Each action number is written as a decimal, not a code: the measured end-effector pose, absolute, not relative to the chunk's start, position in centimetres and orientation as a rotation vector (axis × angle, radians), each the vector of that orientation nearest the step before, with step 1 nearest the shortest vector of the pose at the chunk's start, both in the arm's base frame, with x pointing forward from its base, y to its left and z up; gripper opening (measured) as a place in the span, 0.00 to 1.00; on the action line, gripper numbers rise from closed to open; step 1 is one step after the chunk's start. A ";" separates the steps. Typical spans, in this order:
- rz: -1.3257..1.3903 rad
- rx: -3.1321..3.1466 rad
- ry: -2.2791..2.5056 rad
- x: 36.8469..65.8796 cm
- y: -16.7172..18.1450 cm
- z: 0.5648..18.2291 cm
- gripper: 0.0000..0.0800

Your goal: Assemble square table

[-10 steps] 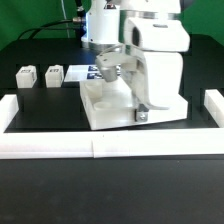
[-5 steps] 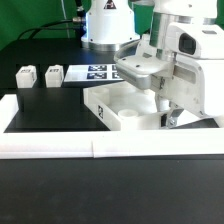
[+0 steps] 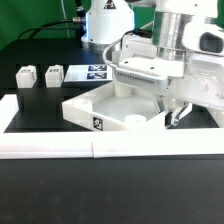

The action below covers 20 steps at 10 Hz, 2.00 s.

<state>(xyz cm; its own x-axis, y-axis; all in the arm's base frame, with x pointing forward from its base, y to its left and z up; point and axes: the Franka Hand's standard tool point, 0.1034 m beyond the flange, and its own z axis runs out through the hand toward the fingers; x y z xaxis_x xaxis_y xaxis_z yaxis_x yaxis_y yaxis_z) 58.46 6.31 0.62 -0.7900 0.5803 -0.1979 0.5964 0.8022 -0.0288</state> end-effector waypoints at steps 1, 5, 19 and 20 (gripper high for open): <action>-0.141 0.883 2.829 58.4 6.1 0.6 0.07; -0.194 0.614 2.908 57.7 5.8 0.6 0.07; -0.261 0.131 3.039 57.2 12.3 0.8 0.07; -0.281 0.136 3.044 57.2 12.3 0.9 0.07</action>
Offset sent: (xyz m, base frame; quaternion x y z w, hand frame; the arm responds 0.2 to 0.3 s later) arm 0.0000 0.0000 0.0000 0.0000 0.0000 -0.1938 0.9810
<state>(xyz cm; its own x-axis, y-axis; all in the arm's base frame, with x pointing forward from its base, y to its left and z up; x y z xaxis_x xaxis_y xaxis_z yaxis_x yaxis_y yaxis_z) 57.23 12.31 0.88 -0.9927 0.0805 -0.0897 0.0955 0.9793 -0.1785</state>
